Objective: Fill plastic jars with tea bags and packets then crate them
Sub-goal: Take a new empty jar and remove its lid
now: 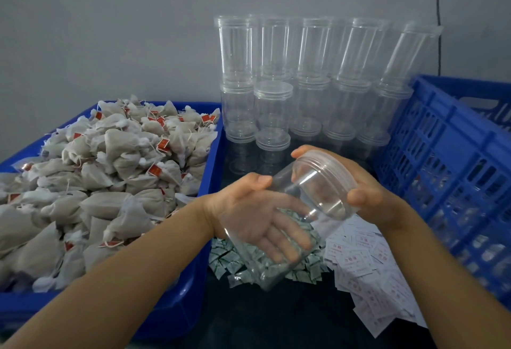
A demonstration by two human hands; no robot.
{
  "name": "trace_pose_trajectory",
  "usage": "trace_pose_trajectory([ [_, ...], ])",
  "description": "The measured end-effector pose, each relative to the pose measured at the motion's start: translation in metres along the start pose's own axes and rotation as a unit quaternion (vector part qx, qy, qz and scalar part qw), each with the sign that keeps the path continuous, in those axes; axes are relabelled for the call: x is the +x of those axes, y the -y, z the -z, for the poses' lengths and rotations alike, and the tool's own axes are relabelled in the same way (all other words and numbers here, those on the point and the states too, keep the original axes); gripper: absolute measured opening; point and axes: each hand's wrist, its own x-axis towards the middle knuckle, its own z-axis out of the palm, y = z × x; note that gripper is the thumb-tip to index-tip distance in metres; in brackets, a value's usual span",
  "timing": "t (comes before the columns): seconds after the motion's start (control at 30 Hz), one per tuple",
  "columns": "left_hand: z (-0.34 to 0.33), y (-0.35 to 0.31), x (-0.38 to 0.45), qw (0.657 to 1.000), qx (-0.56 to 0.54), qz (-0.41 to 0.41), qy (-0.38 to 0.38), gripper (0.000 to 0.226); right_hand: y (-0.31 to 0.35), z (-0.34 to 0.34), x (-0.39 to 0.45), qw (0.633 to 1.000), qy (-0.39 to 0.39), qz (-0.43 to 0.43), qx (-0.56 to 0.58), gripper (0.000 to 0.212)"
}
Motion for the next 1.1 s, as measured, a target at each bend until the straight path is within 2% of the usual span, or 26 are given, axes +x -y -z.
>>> trace_pose_trajectory([
  [0.1, 0.0, 0.001, 0.001, 0.999, -0.02, -0.008, 0.036, 0.099, -0.002, -0.006, 0.003, 1.0, 0.005, 0.01, 0.019, 0.093],
  [0.2, -0.002, -0.001, -0.002, 0.998, -0.051, 0.011, 0.027, 0.101, -0.005, -0.006, 0.002, 1.0, 0.003, 0.014, 0.015, 0.089],
  [0.23, -0.003, -0.003, -0.004, 0.999, -0.033, 0.005, -0.005, 0.098, -0.005, -0.002, 0.001, 1.0, 0.003, 0.011, 0.007, 0.085],
  [0.27, -0.004, -0.005, -0.007, 0.997, 0.021, -0.011, -0.072, 0.093, -0.005, 0.005, -0.001, 1.0, 0.009, -0.004, 0.0, 0.083],
  [0.3, -0.007, -0.009, -0.01, 0.979, 0.113, -0.027, -0.169, 0.089, -0.003, 0.013, -0.003, 0.999, 0.017, -0.036, 0.002, 0.085],
  [0.33, -0.01, -0.012, -0.012, 0.931, 0.238, -0.031, -0.275, 0.088, -0.003, 0.02, -0.006, 0.996, 0.016, -0.082, 0.01, 0.089],
  [0.37, -0.01, -0.014, -0.014, 0.849, 0.38, -0.016, -0.367, 0.091, -0.003, 0.025, -0.007, 0.99, -0.003, -0.136, 0.024, 0.097],
  [0.4, -0.01, -0.015, -0.014, 0.733, 0.521, 0.011, -0.437, 0.097, -0.005, 0.029, -0.008, 0.98, -0.035, -0.193, 0.036, 0.11],
  [0.43, -0.009, -0.014, -0.012, 0.596, 0.648, 0.039, -0.473, 0.1, -0.009, 0.03, -0.008, 0.966, -0.064, -0.246, 0.05, 0.122],
  [0.47, -0.008, -0.009, -0.009, 0.468, 0.74, 0.058, -0.479, 0.101, -0.013, 0.029, -0.006, 0.953, -0.079, -0.284, 0.069, 0.125],
  [0.5, -0.01, -0.003, -0.004, 0.373, 0.801, 0.071, -0.462, 0.101, -0.017, 0.024, -0.004, 0.942, -0.084, -0.31, 0.093, 0.124],
  [0.53, -0.011, 0.003, 0.001, 0.309, 0.841, 0.082, -0.437, 0.101, -0.021, 0.017, -0.001, 0.935, -0.084, -0.327, 0.11, 0.122],
  [0.57, -0.013, 0.009, 0.005, 0.267, 0.866, 0.077, -0.416, 0.1, -0.024, 0.009, 0.001, 0.931, -0.084, -0.335, 0.114, 0.12],
  [0.6, -0.014, 0.013, 0.008, 0.239, 0.881, 0.057, -0.403, 0.097, -0.028, 0.002, 0.002, 0.931, -0.09, -0.337, 0.105, 0.12],
  [0.67, -0.013, 0.017, 0.01, 0.224, 0.886, 0.014, -0.405, 0.093, -0.037, -0.01, 0.004, 0.932, -0.119, -0.335, 0.07, 0.117],
  [0.8, -0.012, 0.019, 0.01, 0.234, 0.877, 0.007, -0.42, 0.093, -0.047, -0.02, 0.007, 0.94, -0.143, -0.307, 0.049, 0.098],
  [0.83, -0.012, 0.019, 0.01, 0.247, 0.868, 0.017, -0.43, 0.094, -0.048, -0.02, 0.007, 0.946, -0.144, -0.289, 0.024, 0.085],
  [0.9, -0.013, 0.016, 0.009, 0.295, 0.844, 0.034, -0.447, 0.096, -0.048, -0.018, 0.007, 0.958, -0.158, -0.239, -0.01, 0.054],
  [0.93, -0.013, 0.014, 0.01, 0.319, 0.832, 0.04, -0.452, 0.096, -0.049, -0.015, 0.007, 0.962, -0.162, -0.219, -0.021, 0.045],
  [1.0, -0.012, 0.013, 0.011, 0.345, 0.822, 0.037, -0.452, 0.094, -0.051, -0.012, 0.005, 0.968, -0.157, -0.191, -0.03, 0.043],
  [1.1, -0.008, 0.014, 0.013, 0.378, 0.807, 0.034, -0.452, 0.096, -0.053, -0.008, 0.004, 0.976, -0.151, -0.153, -0.035, 0.051],
])
